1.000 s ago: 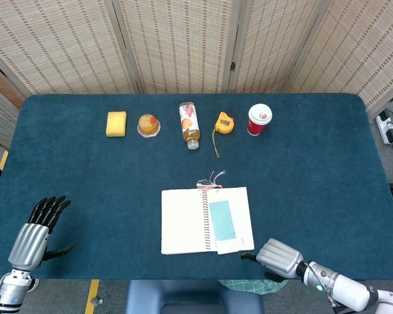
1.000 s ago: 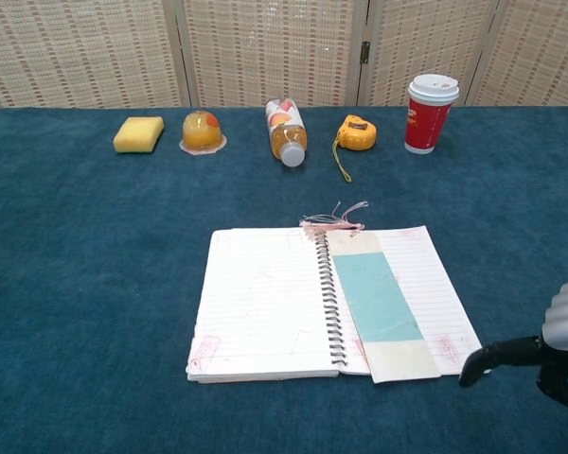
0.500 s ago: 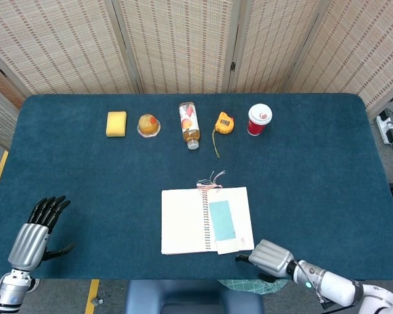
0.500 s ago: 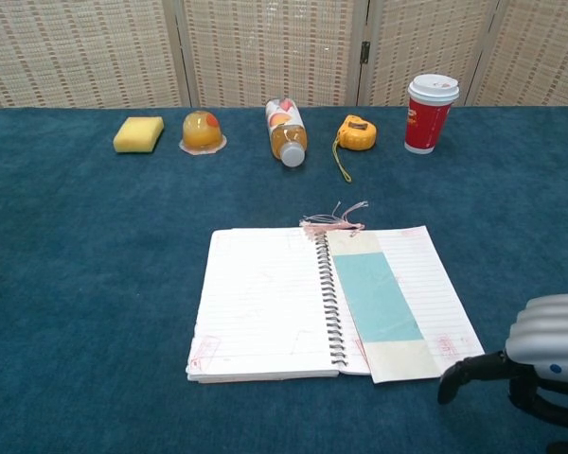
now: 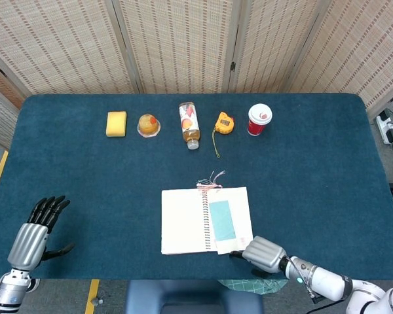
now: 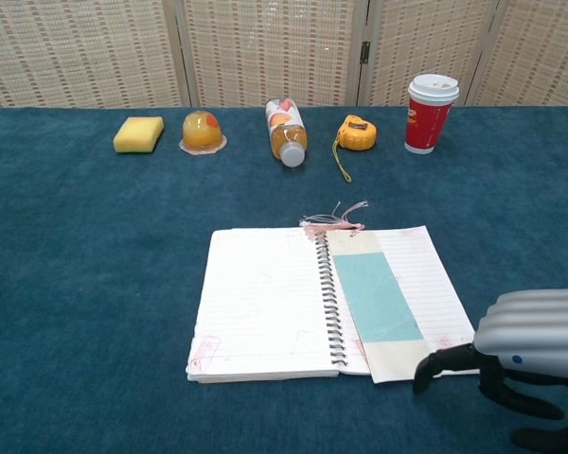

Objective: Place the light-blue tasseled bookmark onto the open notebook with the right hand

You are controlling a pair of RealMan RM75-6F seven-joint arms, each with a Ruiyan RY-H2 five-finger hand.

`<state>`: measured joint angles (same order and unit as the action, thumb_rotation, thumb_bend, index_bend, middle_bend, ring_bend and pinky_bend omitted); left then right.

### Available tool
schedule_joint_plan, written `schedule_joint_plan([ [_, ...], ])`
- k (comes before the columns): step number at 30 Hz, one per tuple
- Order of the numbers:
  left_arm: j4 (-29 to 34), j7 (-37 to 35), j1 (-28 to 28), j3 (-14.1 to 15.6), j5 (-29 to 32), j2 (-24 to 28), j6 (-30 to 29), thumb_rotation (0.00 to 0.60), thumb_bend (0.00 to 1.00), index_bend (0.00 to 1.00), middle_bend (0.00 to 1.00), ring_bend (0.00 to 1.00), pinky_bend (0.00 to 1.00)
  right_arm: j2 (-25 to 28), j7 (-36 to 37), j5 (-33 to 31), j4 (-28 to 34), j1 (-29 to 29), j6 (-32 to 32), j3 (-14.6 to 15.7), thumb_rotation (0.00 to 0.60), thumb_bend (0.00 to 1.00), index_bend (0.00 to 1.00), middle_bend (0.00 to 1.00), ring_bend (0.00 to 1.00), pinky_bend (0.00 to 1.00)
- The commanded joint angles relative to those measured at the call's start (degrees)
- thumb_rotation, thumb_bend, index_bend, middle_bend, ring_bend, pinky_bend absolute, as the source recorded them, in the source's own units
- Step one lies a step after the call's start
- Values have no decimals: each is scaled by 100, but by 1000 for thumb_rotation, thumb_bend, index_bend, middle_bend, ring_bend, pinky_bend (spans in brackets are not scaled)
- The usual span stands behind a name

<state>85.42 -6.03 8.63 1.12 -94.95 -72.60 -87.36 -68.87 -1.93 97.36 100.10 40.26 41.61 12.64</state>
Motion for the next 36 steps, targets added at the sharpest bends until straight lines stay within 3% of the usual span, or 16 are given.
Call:
schedule_joint_plan([
  [1,1,2,1,2,-1,1,3,600,137,143,114,33,47,-60,-23,-32,-39,0,-4,-33,600,447,215,795,885,928],
  [18,10,-4,-10,-11,10,9,-21,600,136,144,115,33,47,-275,-124,-144,-209,-14,66,-155,600,439,215,795,886,928],
  [28,0,-9,-15,-12,4,13,-34,600,136,144,115,32,47,18,214,157,-58,-96,515,-33,600,439,215,794,884,928],
  [31,-3,22,-12,-5,-4,2,-23,600,136,144,115,33,47,67,300,160,-172,-188,757,-76,600,439,214,793,883,928],
  [36,0,95,0,12,-10,-19,25,600,137,144,115,33,47,-44,539,-124,-420,-139,611,-232,600,438,213,792,881,928],
])
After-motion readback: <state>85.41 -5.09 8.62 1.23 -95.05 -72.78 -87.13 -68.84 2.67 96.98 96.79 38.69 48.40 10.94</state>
